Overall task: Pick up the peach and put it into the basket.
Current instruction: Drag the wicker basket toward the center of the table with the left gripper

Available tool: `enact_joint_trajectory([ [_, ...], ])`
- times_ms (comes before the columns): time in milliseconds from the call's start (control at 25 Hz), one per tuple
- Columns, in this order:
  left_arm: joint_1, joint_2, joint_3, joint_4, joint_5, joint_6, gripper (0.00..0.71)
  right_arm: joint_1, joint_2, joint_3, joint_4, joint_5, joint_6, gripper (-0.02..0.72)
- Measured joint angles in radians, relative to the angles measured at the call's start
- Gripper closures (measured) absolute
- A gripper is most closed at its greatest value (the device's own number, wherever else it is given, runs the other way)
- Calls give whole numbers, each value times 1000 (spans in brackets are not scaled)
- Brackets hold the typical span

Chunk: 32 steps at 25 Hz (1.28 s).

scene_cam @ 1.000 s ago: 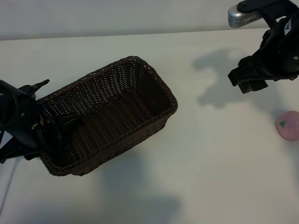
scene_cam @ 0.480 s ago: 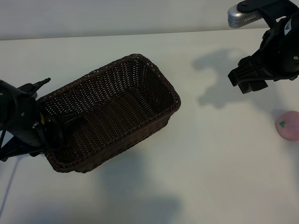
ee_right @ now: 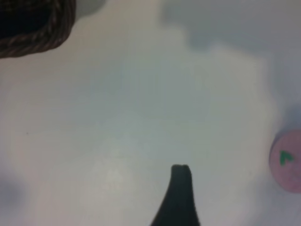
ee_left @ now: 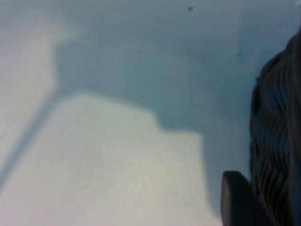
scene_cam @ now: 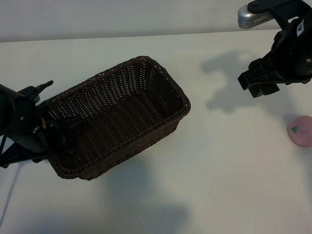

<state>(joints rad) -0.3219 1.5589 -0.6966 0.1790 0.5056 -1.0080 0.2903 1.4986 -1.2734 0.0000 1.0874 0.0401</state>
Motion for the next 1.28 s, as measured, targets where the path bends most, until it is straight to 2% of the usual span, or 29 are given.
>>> enact_joint_trajectory([
  [200, 0, -70, 0, -12, -8, 6, 548, 0, 0, 0, 0, 0, 0, 108],
  [560, 0, -181, 5, -7, -11, 16, 553, 0, 0, 0, 0, -1, 0, 108],
  [840, 0, -200, 0, -31, -16, 61, 553, 0, 0, 0, 0, -2, 0, 108],
  [1120, 1, -197, -166, -135, 36, 255, 553, 0, 0, 0, 0, 1, 1, 108],
  [1280, 43, -155, -263, -179, 100, 376, 553, 0, 0, 0, 0, 1, 0, 108],
])
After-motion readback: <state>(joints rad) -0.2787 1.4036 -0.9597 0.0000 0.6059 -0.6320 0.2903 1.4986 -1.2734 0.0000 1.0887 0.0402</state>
